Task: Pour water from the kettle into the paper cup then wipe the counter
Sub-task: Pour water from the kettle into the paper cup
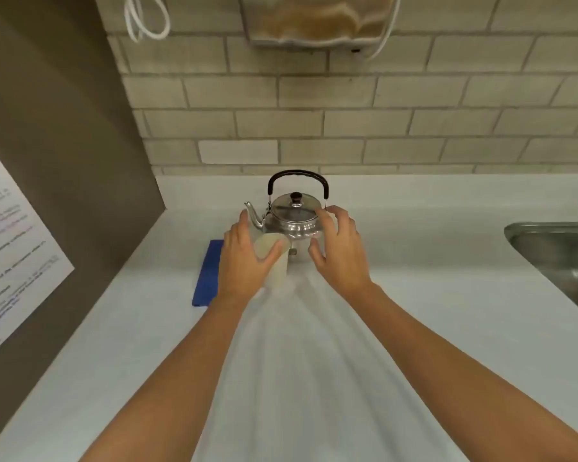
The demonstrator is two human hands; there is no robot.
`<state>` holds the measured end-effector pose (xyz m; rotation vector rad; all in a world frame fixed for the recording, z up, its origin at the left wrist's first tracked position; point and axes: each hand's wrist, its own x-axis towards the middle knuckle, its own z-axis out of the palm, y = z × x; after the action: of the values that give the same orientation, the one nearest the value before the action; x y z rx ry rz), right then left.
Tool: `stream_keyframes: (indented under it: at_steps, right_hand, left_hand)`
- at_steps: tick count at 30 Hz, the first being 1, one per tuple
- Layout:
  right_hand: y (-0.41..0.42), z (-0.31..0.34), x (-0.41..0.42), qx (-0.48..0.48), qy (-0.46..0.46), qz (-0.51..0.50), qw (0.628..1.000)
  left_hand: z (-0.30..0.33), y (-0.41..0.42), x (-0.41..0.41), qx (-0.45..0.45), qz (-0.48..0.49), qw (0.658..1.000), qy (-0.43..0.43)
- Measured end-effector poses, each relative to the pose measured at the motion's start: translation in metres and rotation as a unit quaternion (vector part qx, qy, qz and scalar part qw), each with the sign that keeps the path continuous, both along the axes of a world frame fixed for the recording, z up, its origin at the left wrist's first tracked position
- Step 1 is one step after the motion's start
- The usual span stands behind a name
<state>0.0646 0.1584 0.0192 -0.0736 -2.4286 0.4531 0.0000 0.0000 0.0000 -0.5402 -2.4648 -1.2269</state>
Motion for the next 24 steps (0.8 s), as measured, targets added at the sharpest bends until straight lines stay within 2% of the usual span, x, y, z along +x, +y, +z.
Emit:
stream_keyframes:
  at_steps: [5,9,17,24]
  right_hand:
    - [0.001,-0.014,-0.002,0.011,-0.013,0.006,1.0]
    - [0.002,-0.017,-0.01,0.007,-0.022,0.019,1.0]
    - [0.018,0.011,-0.062,0.001,0.004,0.008,1.0]
    - [0.041,0.049,-0.14,0.062,-0.083,-0.002,0.995]
  left_hand:
    - [-0.045,-0.001,0.01,0.106,0.0,0.984,-0.142]
    - [-0.063,0.009,0.011,0.158,-0.013,0.969,-0.191]
    - [-0.072,0.022,0.003,0.178,0.015,0.965,-0.191]
    - [-0.081,0.022,-0.003,0.155,0.017,0.973,-0.172]
